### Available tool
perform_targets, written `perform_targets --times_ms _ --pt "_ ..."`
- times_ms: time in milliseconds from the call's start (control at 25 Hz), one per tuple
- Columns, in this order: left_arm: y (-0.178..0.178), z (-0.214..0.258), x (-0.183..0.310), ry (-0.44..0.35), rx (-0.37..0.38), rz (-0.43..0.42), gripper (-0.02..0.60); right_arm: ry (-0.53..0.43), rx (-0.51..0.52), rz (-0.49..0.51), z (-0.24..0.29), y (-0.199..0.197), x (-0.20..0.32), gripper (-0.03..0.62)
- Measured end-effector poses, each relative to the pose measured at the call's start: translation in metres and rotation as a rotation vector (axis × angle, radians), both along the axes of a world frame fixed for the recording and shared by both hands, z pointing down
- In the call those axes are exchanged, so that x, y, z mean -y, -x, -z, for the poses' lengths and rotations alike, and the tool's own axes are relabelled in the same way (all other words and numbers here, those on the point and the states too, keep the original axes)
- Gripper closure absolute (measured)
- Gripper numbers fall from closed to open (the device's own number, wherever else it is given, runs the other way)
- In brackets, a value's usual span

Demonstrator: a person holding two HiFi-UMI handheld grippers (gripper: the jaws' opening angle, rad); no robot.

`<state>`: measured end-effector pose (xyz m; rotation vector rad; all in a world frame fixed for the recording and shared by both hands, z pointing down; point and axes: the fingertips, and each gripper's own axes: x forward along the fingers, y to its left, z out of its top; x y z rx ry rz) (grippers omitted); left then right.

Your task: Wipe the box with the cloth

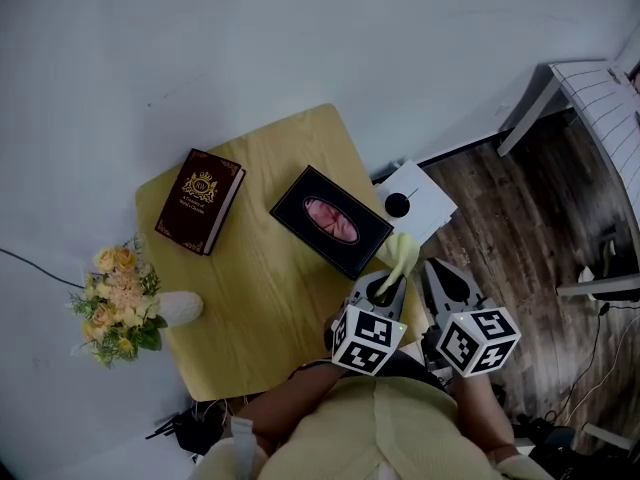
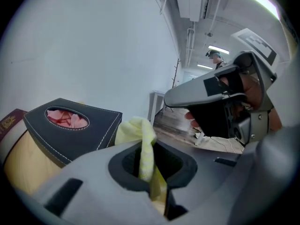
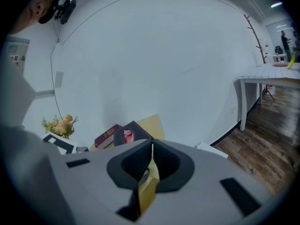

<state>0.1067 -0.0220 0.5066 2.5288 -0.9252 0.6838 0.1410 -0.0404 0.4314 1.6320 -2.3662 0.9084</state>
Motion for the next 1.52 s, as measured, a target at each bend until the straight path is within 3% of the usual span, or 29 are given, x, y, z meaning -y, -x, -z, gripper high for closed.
perform_targets --times_ms 280,600,920,1160,1520 --pt "0.002 -0.013 0.009 0.022 0.012 0.052 0.546 0.027 0.005 0.049 -0.012 0.003 0.007 0.563" --pt "0.016 -0.002 0.005 0.068 -0.064 0.156 0.546 0.042 0.017 0.113 -0.017 0.022 0.006 0.563" --pt "0.037 -0.017 -0.002 0.204 -0.157 0.281 0.546 0.052 0.017 0.140 -0.021 0.038 -0.005 0.563" --pt "0.057 -0.021 -0.001 0.241 -0.197 0.362 0.546 0.051 0.009 0.136 -0.020 0.039 -0.013 0.563" --pt "0.077 -0.019 -0.014 0.248 -0.202 0.366 0.546 0.046 0.007 0.148 -0.018 0.051 -0.021 0.563"
